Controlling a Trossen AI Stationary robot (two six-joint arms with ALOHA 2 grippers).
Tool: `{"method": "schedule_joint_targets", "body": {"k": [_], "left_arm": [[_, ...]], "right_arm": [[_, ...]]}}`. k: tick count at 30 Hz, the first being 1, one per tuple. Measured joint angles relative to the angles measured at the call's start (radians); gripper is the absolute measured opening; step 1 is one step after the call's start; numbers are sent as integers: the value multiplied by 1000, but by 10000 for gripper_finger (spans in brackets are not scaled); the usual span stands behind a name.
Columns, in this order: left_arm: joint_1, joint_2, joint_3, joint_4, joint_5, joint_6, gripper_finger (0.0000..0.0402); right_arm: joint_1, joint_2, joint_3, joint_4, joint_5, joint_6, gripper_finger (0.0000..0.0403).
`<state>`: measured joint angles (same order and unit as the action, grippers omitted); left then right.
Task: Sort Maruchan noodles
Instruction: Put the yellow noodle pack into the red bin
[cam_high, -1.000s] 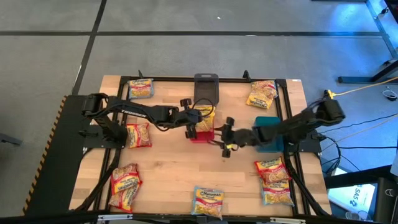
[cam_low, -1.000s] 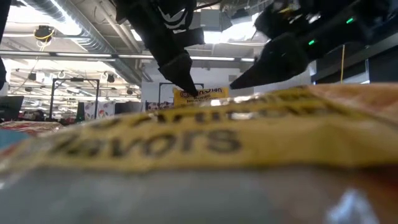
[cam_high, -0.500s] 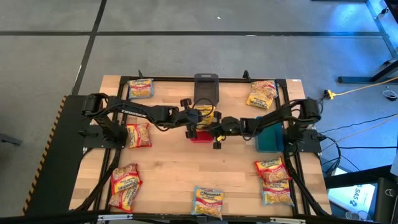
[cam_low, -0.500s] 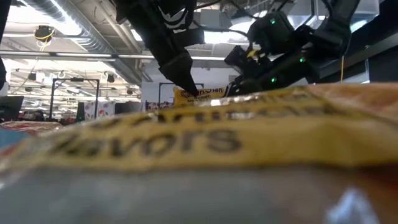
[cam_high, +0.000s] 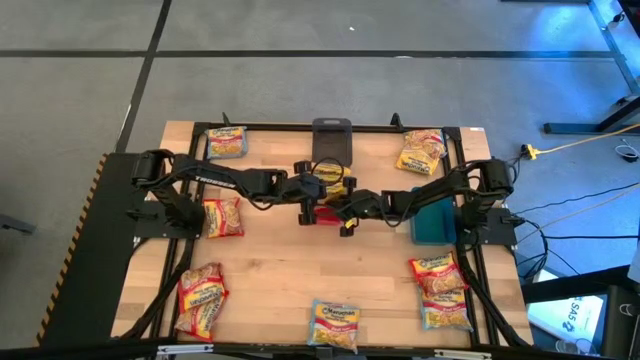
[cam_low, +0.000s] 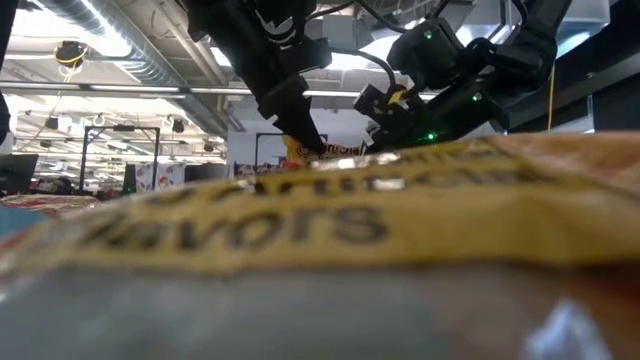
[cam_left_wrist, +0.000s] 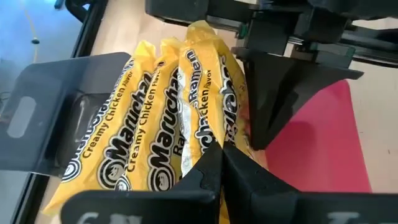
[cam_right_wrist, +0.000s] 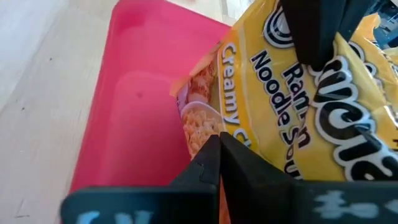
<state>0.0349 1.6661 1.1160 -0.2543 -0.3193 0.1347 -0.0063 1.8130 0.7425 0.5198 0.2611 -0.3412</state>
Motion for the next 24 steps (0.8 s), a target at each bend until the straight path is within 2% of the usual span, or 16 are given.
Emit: {"method": "schedule_joint_targets", "body": {"k": [7, 18, 24], "left_arm": [[0, 0, 0, 7, -38, 17, 9], [-5, 0, 0, 10, -30, 26, 103], [-13, 0, 0, 15, -58, 25, 121]], "right_arm": [[0, 2, -1, 4, 1, 2, 5], [-1, 4, -3, 5, 1, 23, 5], [-1, 0, -4, 3, -3, 24, 5]]}}
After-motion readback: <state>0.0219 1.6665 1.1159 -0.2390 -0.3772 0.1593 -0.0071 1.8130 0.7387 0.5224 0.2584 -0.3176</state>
